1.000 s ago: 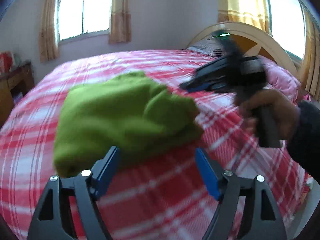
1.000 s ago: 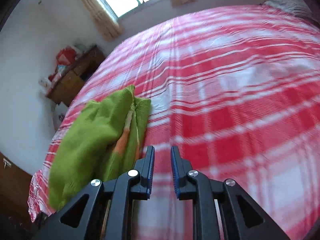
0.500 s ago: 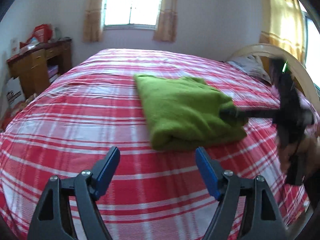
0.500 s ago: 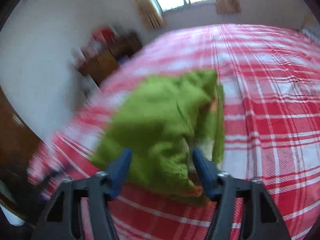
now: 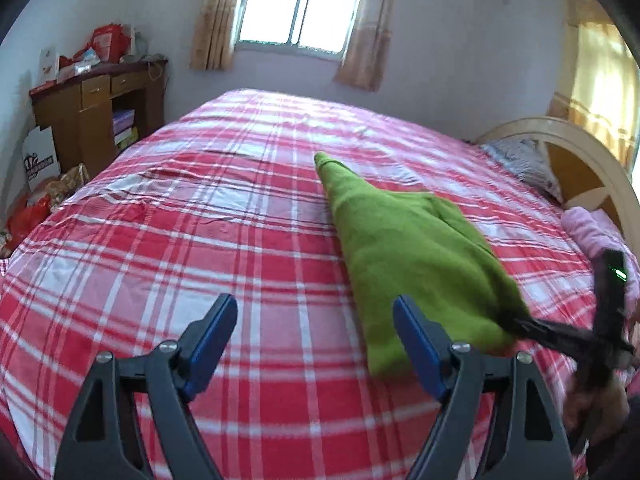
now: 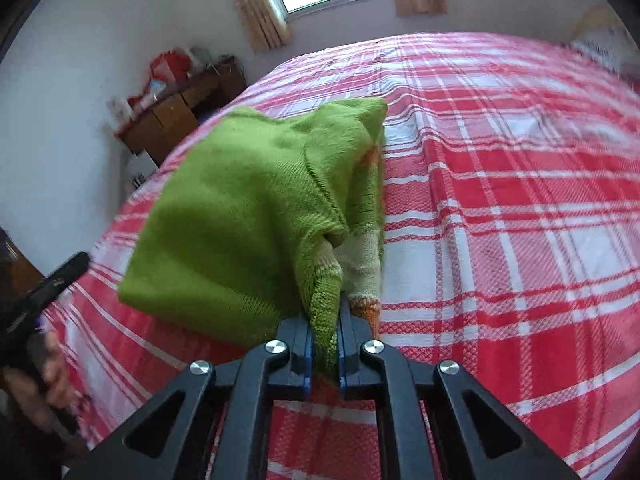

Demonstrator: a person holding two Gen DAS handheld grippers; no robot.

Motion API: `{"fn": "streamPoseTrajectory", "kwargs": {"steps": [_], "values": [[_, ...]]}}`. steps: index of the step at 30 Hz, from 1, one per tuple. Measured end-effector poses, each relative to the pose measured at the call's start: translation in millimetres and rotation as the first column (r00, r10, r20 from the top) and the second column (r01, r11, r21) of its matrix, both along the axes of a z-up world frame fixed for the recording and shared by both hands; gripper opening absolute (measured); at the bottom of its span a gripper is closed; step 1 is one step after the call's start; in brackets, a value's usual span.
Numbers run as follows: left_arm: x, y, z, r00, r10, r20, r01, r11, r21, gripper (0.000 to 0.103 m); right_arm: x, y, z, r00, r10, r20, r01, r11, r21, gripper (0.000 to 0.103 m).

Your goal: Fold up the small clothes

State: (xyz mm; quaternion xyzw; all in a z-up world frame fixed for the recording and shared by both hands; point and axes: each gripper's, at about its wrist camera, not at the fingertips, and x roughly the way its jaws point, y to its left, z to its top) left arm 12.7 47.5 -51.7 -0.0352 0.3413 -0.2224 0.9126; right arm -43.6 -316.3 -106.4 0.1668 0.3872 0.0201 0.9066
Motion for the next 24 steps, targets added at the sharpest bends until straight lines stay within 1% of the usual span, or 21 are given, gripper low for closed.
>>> {"fn": "streamPoseTrajectory", "kwargs": {"steps": [1, 2, 3, 4, 5, 6, 8, 9, 10, 11, 12, 13, 14, 15, 16, 18, 19, 20, 21, 24], "values": [[8.6, -4.5, 1.4, 1.0, -0.002, -0.008, 0.002, 1.0, 0.0, 0.082, -1.8, -1.0, 2.1, 1.0, 0.006, -0.001, -0.006, 1.0, 0.019, 0.014], [13.7, -7.0, 3.0, 1.0, -0.006, -0.004, 0.006, 1.0, -0.005, 0.082, -4.3, -0.6, 5.3, 1.0, 0.006, -0.008, -0.006, 1.0, 0.017, 0.015], [16.5, -8.9, 4.2, 1.0, -0.006, 0.003, 0.006, 1.0, -0.005, 0.082, -9.9, 0.1, 12.3, 1.0, -0.003, -0.009, 0.003, 1.0, -0.01, 0.017], [22.0, -11.0, 5.8, 1.0, -0.001, 0.014, 0.001, 1.0, -0.002, 0.082, -13.5, 3.2, 19.1, 1.0, -0.021, 0.001, 0.021, 0.999, -0.049, 0.026], [25.5, -12.0, 6.3, 1.0, 0.006, 0.022, -0.006, 1.0, -0.001, 0.082, -18.9, 6.8, 30.1, 0.998, -0.049, 0.033, 0.052, 0.993, -0.109, 0.03], [30.0, -13.0, 7.5, 0.999, 0.021, 0.027, -0.02, 1.0, -0.006, 0.082, -25.4, 11.9, 43.3, 0.993, -0.076, 0.089, 0.091, 0.978, -0.188, 0.036], [39.5, -14.8, 6.9, 0.998, 0.056, 0.017, -0.055, 0.998, -0.035, 0.082, -26.1, 23.2, 62.4, 0.981, -0.079, 0.178, 0.13, 0.945, -0.3, 0.036], [44.7, -18.1, 4.6, 0.997, 0.071, -0.003, -0.071, 0.996, -0.059, 0.082, -22.7, 30.4, 69.5, 0.977, -0.057, 0.208, 0.125, 0.935, -0.331, 0.036], [47.5, -22.0, 3.3, 0.997, 0.076, -0.018, -0.077, 0.995, -0.067, 0.082, -14.1, 38.4, 74.1, 0.975, -0.022, 0.22, 0.1, 0.931, -0.351, 0.036], [50.3, -30.7, -0.7, 0.996, 0.077, -0.042, -0.079, 0.995, -0.059, 0.081, -5.0, 46.2, 76.5, 0.974, -0.003, 0.227, 0.088, 0.927, -0.364, 0.036], [50.8, -37.3, -2.2, 0.996, 0.069, -0.05, -0.072, 0.996, -0.043, 0.081, 5.4, 52.0, 76.3, 0.972, 0.01, 0.234, 0.08, 0.925, -0.37, 0.031], [50.5, -45.9, -5.5, 0.997, 0.059, -0.051, -0.06, 0.998, -0.014, 0.081, 16.7, 56.7, 73.0, 0.971, 0.023, 0.237, 0.068, 0.927, -0.369, 0.019], [48.0, -58.0, -10.3, 0.998, 0.056, -0.041, -0.054, 0.998, 0.04, 0.081, 30.4, 59.4, 66.3, 0.976, 0.035, 0.215, 0.046, 0.932, -0.359, 0.017], [46.7, -63.8, -12.8, 0.998, 0.056, -0.031, -0.054, 0.996, 0.068, 0.081, 44.6, 60.4, 56.7, 0.984, 0.044, 0.175, 0.019, 0.938, -0.345, 0.016], [44.4, -70.1, -15.9, 0.998, 0.055, -0.016, -0.053, 0.994, 0.099, 0.081, 56.2, 59.5, 44.6, 0.99, 0.047, 0.136, 0.001, 0.942, -0.335, 0.012], [43.4, -75.0, -20.5, 0.999, 0.05, -0.012, -0.049, 0.992, 0.118, 0.081, 69.6, 55.8, 19.4, 0.997, 0.029, 0.066, -0.005, 0.941, -0.338, 0.008], [43.0, -75.9, -21.9, 0.999, 0.053, -0.011, -0.052, 0.991, 0.12, 0.081, 71.0, 52.0, 12.5, 0.997, 0.028, 0.077, -0.001, 0.943, -0.332, 0.006], [42.9, -76.2, -22.7, 0.998, 0.055, -0.009, -0.053, 0.991, 0.121, 0.081, 67.7, 47.9, 10.4, 0.994, 0.032, 0.103, 0.002, 0.949, -0.315, 0.006], [43.4, -76.8, -22.8, 0.999, 0.053, -0.007, -0.052, 0.991, 0.122, 0.081, 66.2, 44.0, 11.0, 0.994, 0.027, 0.108, 0.006, 0.956, -0.292, 0.006], [44.9, -79.0, -23.4, 0.999, 0.054, -0.005, -0.053, 0.99, 0.134, 0.082, 64.4, 44.5, 8.6, 0.992, 0.025, 0.122, 0.012, 0.958, -0.287, 0.006]]}}
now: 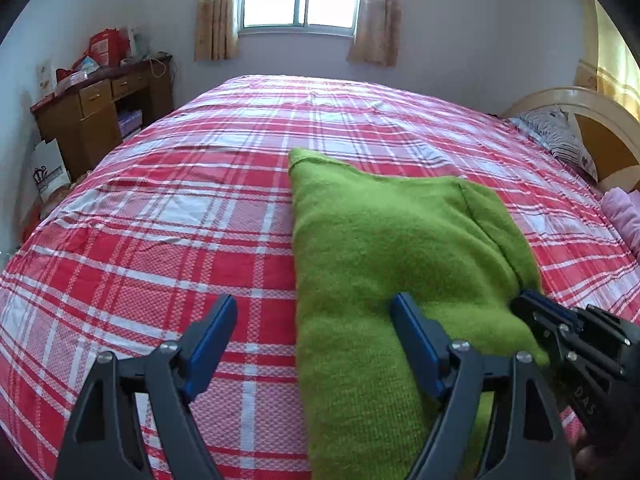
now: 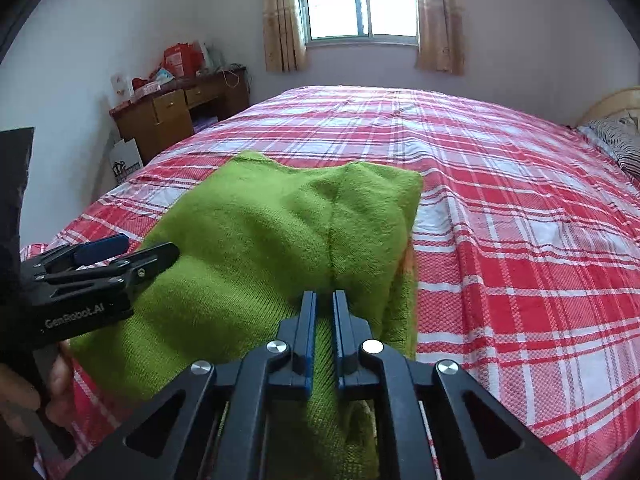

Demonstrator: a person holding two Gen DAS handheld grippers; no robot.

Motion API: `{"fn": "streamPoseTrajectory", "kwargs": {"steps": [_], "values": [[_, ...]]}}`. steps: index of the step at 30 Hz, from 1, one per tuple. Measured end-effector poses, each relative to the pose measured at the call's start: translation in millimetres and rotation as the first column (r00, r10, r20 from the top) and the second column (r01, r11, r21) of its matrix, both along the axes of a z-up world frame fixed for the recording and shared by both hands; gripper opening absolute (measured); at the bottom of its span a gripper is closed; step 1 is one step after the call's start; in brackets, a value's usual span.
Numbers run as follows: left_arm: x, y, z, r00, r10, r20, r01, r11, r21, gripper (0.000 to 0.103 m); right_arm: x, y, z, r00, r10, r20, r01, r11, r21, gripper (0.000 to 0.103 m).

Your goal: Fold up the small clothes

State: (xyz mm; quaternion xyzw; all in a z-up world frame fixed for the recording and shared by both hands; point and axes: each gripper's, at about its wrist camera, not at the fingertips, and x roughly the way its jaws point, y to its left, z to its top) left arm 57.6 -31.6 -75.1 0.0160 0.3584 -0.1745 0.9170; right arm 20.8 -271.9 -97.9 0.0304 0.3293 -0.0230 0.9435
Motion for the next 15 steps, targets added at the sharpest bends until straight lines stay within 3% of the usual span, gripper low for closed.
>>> {"fn": "streamPoseTrajectory", "kwargs": {"steps": [7, 15], "values": [[-0.6, -1.5, 5.3, 1.0, 0.004, -0.013, -0.003, 0.999, 0.043, 0.083, -4.0, 0.3, -0.9, 1.0, 0.003, 0.019, -0.003, 1.0, -0.002, 0.006], [-15.8, 8.4, 14.1, 1.0, 0.0, -0.016, 0.002, 0.992, 0.126, 0.096, -17.0, -8.6, 5.2, 1.0, 0.01, 0.027, -0.012, 0.997, 0.071, 0.009]]}}
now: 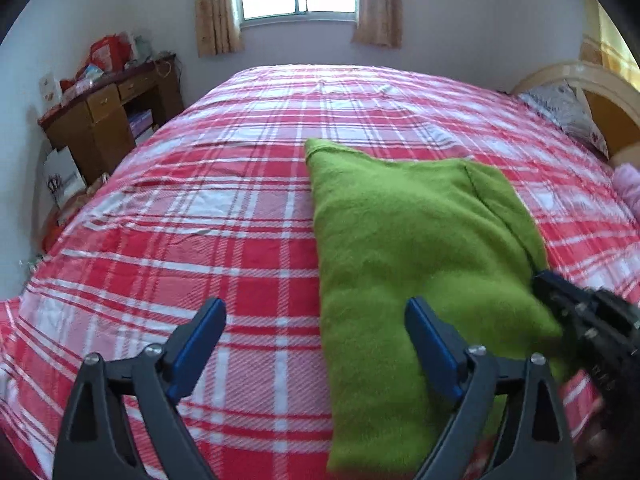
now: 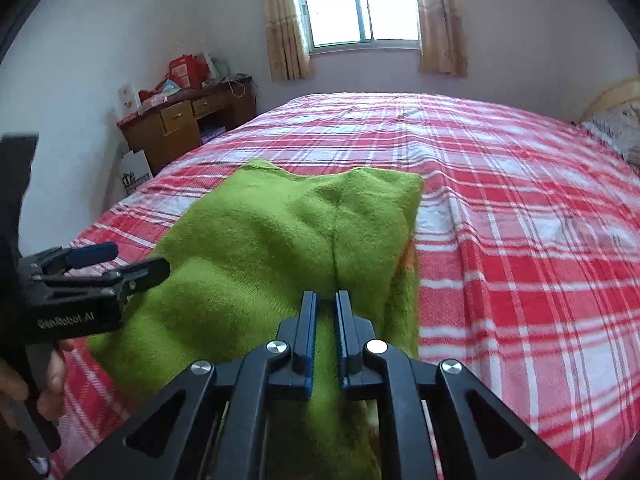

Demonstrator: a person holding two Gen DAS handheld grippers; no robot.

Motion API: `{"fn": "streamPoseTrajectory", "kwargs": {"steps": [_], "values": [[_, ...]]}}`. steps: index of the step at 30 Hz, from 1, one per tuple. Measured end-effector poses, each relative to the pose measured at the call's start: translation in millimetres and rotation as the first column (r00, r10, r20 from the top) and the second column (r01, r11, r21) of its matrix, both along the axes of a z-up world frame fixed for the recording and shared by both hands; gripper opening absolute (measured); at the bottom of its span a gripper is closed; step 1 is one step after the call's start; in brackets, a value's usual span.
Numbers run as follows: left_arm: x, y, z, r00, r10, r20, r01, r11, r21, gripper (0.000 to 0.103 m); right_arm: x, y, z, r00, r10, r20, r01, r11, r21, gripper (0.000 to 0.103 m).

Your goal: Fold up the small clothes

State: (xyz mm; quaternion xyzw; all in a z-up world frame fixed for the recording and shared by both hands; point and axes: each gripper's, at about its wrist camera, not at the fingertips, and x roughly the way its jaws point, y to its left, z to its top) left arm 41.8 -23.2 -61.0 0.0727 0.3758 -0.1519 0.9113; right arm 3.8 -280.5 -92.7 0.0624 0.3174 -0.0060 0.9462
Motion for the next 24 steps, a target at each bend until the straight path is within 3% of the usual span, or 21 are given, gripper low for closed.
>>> {"fn": "streamPoseTrajectory", "kwargs": {"steps": [3, 5, 10, 13, 16, 19, 22, 23, 24], "values": [[-9.0, 8.7, -1.0, 0.999, -0.028, 0.025, 0.027, 0.999, 0.046, 0.099, -26.6, -4.9, 4.3, 1.0, -0.028, 0.007, 0.027, 0.999, 0.047, 0.01], [-6.6, 20.0, -1.6, 0.999, -0.051, -0.016, 0.051, 0.999, -0.005, 0.099, -44.5, -9.0, 6.4, 0.998, -0.055, -0.007, 0.055, 0.997, 0.056, 0.02], [20.6, 36.2, 7.1, 0.985, -0.08, -0.15, 0.048, 0.978, -0.203, 0.097, -66.0, -32.7, 25.8, 0.992, -0.12, 0.041, 0.114, 0.985, 0.129, 0.065], [47.5, 32.7, 17.2, 0.969, -0.145, -0.201, 0.061, 0.926, -0.373, 0.097, -51.7, -51.1, 39.0, 0.992, -0.103, 0.067, 0.085, 0.968, 0.237, 0.065], [70.5, 18.6, 17.8, 0.958, -0.181, -0.221, 0.062, 0.888, -0.456, 0.093, -17.8, -59.9, 34.4, 0.997, -0.076, 0.03, 0.065, 0.96, 0.273, 0.065], [94.4, -4.2, 1.6, 0.944, -0.198, -0.264, 0.066, 0.897, -0.438, 0.083, 19.6, -61.4, 15.4, 0.998, -0.055, -0.039, 0.063, 0.962, 0.264, 0.065], [101.4, -19.2, -26.1, 0.931, -0.193, -0.309, 0.06, 0.918, -0.393, 0.084, 46.4, -62.5, -7.1, 0.994, -0.018, -0.105, 0.046, 0.962, 0.268, 0.065], [102.5, -20.7, -36.5, 0.92, -0.215, -0.328, 0.065, 0.908, -0.413, 0.087, 50.1, -64.0, -12.0, 0.994, -0.01, -0.109, 0.041, 0.957, 0.289, 0.065], [101.2, -17.2, -38.9, 0.925, -0.225, -0.305, 0.074, 0.897, -0.436, 0.087, 52.9, -67.2, -17.2, 0.994, -0.002, -0.109, 0.037, 0.946, 0.321, 0.065]]}}
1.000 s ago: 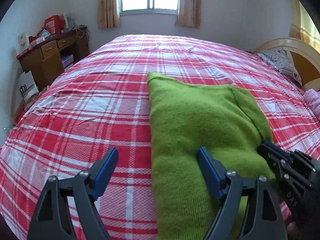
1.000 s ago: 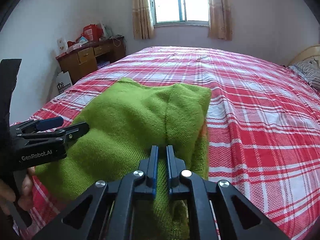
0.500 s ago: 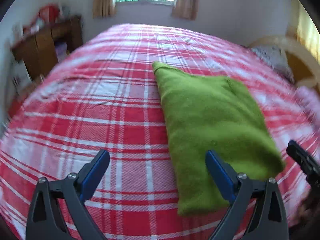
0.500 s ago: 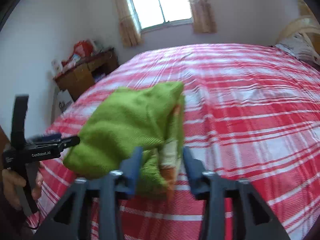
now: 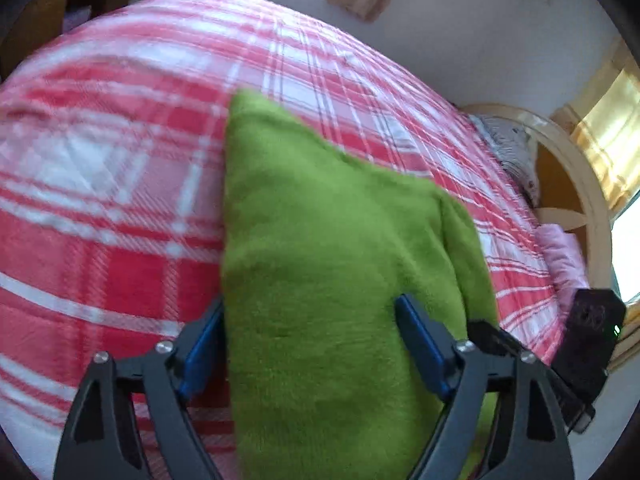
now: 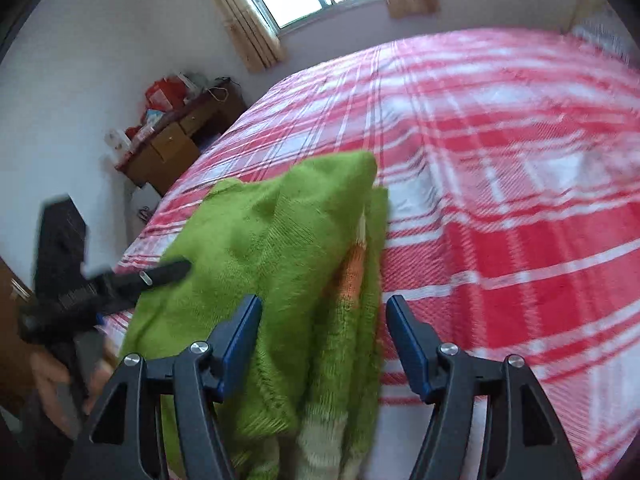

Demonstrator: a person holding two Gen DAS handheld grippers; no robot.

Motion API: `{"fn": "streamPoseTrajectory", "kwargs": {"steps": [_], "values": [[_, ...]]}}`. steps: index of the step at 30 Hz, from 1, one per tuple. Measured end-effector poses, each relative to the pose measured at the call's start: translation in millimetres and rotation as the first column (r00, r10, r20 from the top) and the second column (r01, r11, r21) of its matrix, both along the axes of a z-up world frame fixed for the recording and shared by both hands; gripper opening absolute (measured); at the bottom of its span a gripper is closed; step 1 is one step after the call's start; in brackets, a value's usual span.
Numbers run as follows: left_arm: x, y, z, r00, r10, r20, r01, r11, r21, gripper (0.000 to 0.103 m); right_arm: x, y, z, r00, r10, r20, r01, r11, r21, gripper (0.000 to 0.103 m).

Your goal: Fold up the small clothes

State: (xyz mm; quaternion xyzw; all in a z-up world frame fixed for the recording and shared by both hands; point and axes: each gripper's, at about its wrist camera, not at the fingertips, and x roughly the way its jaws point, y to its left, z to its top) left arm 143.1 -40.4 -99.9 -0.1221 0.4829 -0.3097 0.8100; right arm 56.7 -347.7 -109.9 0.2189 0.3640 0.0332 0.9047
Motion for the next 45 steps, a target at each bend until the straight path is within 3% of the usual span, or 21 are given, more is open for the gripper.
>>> {"fn": "streamPoseTrajectory", "kwargs": {"steps": [6, 10, 11, 12, 13, 18, 20, 21, 27, 34, 40, 45], "values": [[0.9, -5.2, 1.9, 0.996, -0.078, 0.045, 0.078, 0.997, 0.005, 0.088, 10.3, -11.6, -16.6, 0.999, 0.044, 0.02, -0.046, 0.99, 0.132, 0.069], [2.8, -8.9, 1.7, 0.996, -0.079, 0.051, 0.078, 0.997, 0.021, 0.088, 22.8, -0.9, -14.9, 0.995, 0.096, 0.001, -0.095, 0.992, 0.081, 0.068], [0.9, -8.7, 1.9, 0.996, -0.074, 0.055, 0.072, 0.997, 0.031, 0.085, 24.4, 3.1, -13.3, 0.995, 0.102, -0.005, -0.101, 0.993, 0.058, 0.065], [-1.4, -8.5, 2.1, 0.996, -0.067, 0.065, 0.064, 0.997, 0.047, 0.083, 25.1, 6.8, -12.6, 0.994, 0.11, -0.006, -0.109, 0.993, 0.043, 0.052], [-3.2, -8.6, 2.4, 0.995, -0.064, 0.074, 0.059, 0.996, 0.059, 0.079, 25.0, 10.6, -11.6, 0.993, 0.121, 0.0, -0.121, 0.992, 0.037, 0.048], [-22.0, -11.7, 11.6, 0.991, -0.038, 0.126, 0.022, 0.991, 0.13, 0.059, 12.5, 25.3, -4.2, 0.998, 0.064, -0.012, -0.064, 0.998, 0.003, 0.038], [-36.6, -10.7, 22.1, 0.987, -0.044, 0.155, 0.019, 0.987, 0.159, 0.045, 2.8, 36.0, 5.2, 0.999, 0.047, -0.005, -0.047, 0.999, -0.023, 0.037], [-41.1, -9.8, 25.5, 0.986, -0.048, 0.16, 0.021, 0.985, 0.17, 0.044, -5.9, 40.9, 11.6, 0.999, 0.042, 0.004, -0.042, 0.999, -0.02, 0.036], [-91.2, 4.0, 40.3, 0.989, -0.041, 0.139, 0.01, 0.976, 0.218, 0.042, -64.7, 54.0, 24.1, 0.999, 0.036, 0.006, -0.037, 0.994, 0.106, 0.036], [-158.5, 12.1, 41.2, 0.989, -0.047, 0.137, 0.005, 0.957, 0.291, 0.042, -132.9, 73.7, 17.3, 0.998, 0.056, -0.016, -0.052, 0.978, 0.203, 0.036], [-185.8, 12.5, 33.0, 0.984, -0.062, 0.17, 0.003, 0.945, 0.327, 0.043, -177.9, 88.3, 1.5, 1.0, 0.01, 0.0, -0.01, 0.981, 0.194, 0.036], [-189.3, 9.8, 27.6, 0.977, -0.052, 0.206, -0.021, 0.941, 0.338, 0.046, -179.1, 94.3, -2.8, 1.0, -0.027, -0.006, 0.028, 0.991, 0.131, 0.036]]}}
